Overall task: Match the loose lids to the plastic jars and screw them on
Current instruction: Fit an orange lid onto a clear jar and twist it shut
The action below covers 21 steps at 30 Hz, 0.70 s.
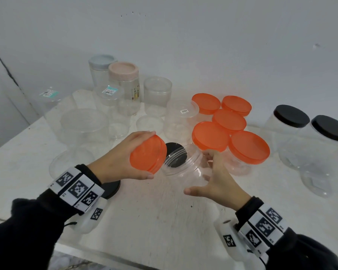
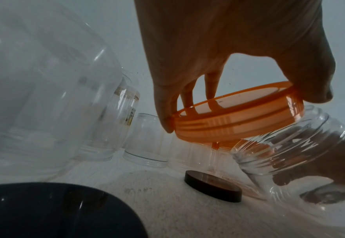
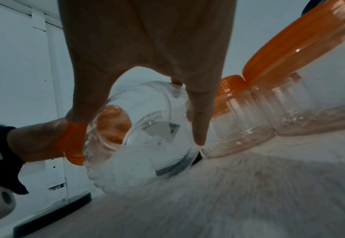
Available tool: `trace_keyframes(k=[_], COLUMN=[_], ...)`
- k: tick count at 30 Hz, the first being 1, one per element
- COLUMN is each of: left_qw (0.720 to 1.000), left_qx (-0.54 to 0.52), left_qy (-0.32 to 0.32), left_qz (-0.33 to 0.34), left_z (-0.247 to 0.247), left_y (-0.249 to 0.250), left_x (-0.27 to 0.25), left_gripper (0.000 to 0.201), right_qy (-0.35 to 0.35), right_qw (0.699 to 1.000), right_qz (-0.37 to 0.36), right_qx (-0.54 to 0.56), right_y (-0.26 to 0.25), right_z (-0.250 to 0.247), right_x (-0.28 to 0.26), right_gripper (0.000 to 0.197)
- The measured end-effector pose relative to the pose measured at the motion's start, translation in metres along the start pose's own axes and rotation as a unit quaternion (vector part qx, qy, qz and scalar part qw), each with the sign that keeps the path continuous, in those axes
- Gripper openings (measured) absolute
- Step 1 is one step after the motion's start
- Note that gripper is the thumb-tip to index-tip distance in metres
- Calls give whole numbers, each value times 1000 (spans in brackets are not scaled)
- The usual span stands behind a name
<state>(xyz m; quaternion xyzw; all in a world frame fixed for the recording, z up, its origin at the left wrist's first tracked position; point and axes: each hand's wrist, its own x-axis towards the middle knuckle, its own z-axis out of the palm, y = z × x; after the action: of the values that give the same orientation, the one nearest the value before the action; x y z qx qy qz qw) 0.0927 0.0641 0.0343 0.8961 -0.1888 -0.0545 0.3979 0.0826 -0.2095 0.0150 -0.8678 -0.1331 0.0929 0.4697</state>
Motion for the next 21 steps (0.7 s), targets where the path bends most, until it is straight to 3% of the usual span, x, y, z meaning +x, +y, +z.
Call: trace_keyframes(k=[16,21], left_qw=[999,998], left_qx=[-26,-41], left_qy=[2,17], left_qz=[21,39], left_z=[7,12], left_y=[7,8], left_x=[5,5], left_gripper=[105,104], right_qy=[-84,-84], right_qw=[995,996], right_qz=[48,38], right_qx=[26,22], right_y=[13,13], right_z=[-8,-7], right_x=[-6,-3], right_gripper=[111,100])
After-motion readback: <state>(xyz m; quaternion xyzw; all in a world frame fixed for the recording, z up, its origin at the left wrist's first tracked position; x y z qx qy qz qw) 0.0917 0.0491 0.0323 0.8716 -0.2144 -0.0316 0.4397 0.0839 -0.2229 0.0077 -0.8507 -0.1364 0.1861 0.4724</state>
